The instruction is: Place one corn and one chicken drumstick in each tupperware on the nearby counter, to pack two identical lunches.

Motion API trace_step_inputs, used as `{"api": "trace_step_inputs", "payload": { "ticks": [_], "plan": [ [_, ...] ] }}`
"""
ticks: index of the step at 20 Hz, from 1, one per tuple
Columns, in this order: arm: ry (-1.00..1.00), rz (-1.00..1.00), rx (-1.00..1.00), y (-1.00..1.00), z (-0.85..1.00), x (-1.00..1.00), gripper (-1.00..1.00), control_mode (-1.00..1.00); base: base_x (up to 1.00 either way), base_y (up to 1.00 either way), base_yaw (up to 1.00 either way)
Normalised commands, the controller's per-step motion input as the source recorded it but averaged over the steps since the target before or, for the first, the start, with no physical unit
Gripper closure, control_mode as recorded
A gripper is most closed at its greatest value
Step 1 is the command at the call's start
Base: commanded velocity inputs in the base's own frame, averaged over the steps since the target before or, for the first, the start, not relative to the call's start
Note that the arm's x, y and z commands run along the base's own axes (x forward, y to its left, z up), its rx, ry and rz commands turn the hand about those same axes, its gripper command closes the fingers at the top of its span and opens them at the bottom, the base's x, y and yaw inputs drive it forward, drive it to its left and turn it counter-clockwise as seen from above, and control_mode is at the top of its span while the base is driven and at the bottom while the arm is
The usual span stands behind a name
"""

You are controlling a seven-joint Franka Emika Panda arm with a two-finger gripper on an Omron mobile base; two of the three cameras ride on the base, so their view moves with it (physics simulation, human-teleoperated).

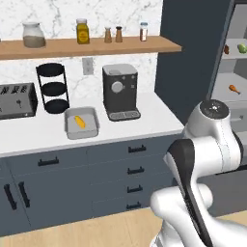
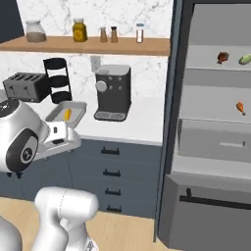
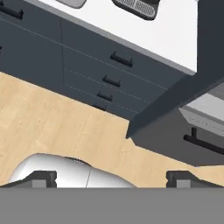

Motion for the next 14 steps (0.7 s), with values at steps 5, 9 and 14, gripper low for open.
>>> {"api": "trace_step_inputs", "payload": {
  "ticks": [5,9,14],
  "plan": [
    [0.0,0.0,0.0,0.0,0.0,0.0,-1.0,1.0,-0.44,-1.0,-0.07],
    [0.0,0.0,0.0,0.0,0.0,0.0,-1.0,1.0,0.16,-1.0,0.0],
    [0.0,0.0,0.0,0.0,0.0,0.0,-1.0,1.0,0.54,-1.0,0.0]
  ]
}}
